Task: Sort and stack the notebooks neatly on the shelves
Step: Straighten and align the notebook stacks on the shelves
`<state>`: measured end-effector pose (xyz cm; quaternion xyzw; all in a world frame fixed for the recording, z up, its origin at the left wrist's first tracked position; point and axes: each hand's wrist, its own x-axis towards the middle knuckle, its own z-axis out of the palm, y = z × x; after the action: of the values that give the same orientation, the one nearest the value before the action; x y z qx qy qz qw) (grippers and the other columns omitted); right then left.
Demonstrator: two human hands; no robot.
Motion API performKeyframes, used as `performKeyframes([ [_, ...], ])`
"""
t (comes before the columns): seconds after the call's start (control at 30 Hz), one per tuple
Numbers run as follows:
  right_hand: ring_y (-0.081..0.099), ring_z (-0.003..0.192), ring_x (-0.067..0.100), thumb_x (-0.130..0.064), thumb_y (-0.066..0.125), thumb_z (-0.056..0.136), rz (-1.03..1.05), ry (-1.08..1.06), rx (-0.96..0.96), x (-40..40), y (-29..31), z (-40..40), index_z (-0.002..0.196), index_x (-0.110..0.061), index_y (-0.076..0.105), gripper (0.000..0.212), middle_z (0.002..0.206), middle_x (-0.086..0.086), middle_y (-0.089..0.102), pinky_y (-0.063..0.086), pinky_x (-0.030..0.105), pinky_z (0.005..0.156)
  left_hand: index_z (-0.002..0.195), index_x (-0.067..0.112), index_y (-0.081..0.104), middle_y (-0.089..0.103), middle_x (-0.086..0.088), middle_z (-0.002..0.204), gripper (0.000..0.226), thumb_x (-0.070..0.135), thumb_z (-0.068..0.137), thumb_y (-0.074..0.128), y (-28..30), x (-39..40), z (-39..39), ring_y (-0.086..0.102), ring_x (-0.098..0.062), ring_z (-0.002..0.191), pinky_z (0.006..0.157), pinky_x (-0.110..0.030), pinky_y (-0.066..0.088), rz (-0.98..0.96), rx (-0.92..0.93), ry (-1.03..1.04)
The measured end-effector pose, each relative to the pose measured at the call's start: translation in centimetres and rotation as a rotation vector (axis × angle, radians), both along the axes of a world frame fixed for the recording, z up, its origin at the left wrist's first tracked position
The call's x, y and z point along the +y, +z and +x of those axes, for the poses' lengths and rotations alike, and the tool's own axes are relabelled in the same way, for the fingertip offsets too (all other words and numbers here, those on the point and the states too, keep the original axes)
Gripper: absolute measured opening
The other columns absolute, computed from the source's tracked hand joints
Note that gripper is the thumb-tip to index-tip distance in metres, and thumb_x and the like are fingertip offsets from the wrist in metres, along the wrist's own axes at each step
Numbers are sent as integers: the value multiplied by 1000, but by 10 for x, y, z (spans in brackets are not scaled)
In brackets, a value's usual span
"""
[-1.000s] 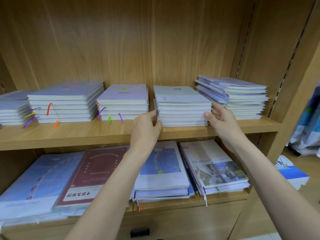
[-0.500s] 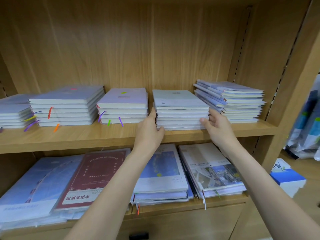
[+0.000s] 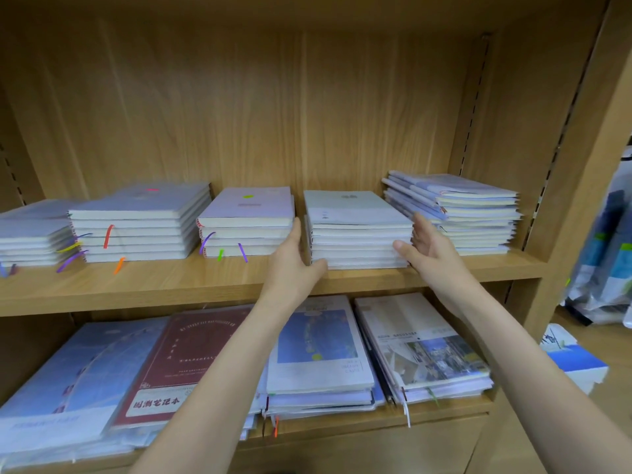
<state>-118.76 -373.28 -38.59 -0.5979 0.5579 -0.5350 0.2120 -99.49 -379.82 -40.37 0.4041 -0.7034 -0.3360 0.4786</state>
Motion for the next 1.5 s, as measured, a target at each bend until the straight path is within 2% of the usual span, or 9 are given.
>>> performKeyframes([
  [0.2, 29, 116, -2, -10, 48, 96, -30, -27, -28, -8, 0, 5, 148, -10, 21, 58, 126, -14, 32, 30, -10, 70, 149, 18, 19, 56, 5, 129, 85, -3, 78, 62, 0, 0, -6, 56, -10, 114, 104, -37, 42, 60, 44, -112],
  [0.5, 30, 121, -3, -17, 45, 98, -51, -9, -1, -9, -1, -3, 149, -17, 20, 56, 140, -11, 32, 30, 18, 98, 146, 19, 28, 58, 5, 127, 86, 18, 66, 62, 4, 0, 1, 56, -11, 114, 101, -33, 44, 26, -70, -96],
  [0.63, 34, 133, 7, -6, 62, 88, -2, 56, 150, -8, 1, -21, 147, -30, 21, 76, 143, -15, 32, 31, 30, 110, 134, 23, 38, 53, 23, 100, 64, -12, 83, 56, 9, 3, 14, 53, 4, 90, 75, -2, 44, 41, -102, -108],
  [0.73, 53, 117, 21, -4, 68, 82, 83, 25, 404, -12, 6, -24, 145, -35, 24, 83, 132, -10, 44, 45, 40, 100, 136, 11, 44, 55, 18, 103, 57, -11, 84, 54, 9, 3, 15, 53, 2, 88, 70, 4, 39, -41, -203, -50],
  [0.9, 54, 111, 25, -7, 69, 82, 89, -68, 485, -16, 6, -18, 147, -30, 18, 86, 133, 3, 47, 47, 41, 96, 135, 15, 48, 55, 13, 106, 53, -7, 86, 51, 5, 5, 10, 52, 3, 87, 64, 10, 32, -123, -273, 60],
  [1.1, 51, 96, 16, -9, 67, 83, 101, -110, 586, -14, 11, -14, 147, -25, 18, 82, 129, 6, 50, 40, 25, 80, 134, 17, 50, 63, 5, 117, 53, -5, 86, 50, 3, 2, 10, 60, -7, 102, 66, 10, 30, -142, -312, 92],
  [1.3, 52, 108, 23, -9, 66, 84, 83, -99, 634, -13, 13, -11, 148, -22, 15, 83, 137, 8, 45, 39, 25, 86, 127, 17, 55, 65, 5, 103, 47, -4, 85, 48, -1, 3, 9, 61, -7, 93, 68, 4, 33, -188, -323, 114],
  [1.4, 50, 116, 18, -4, 68, 82, 93, -44, 424, -10, 9, -14, 149, -18, 12, 88, 143, 4, 40, 42, 27, 95, 127, 16, 53, 61, 7, 102, 51, -10, 84, 47, -4, 7, 7, 58, -5, 94, 86, -12, 41, -134, -194, 51],
  [1.5, 42, 128, 14, 8, 63, 83, 68, 53, 30, -2, 1, -11, 148, -8, 15, 83, 145, 1, 35, 38, 18, 100, 140, 7, 37, 50, 6, 128, 60, -15, 85, 45, -4, 11, 6, 50, -5, 114, 101, -21, 38, -53, -55, -16],
])
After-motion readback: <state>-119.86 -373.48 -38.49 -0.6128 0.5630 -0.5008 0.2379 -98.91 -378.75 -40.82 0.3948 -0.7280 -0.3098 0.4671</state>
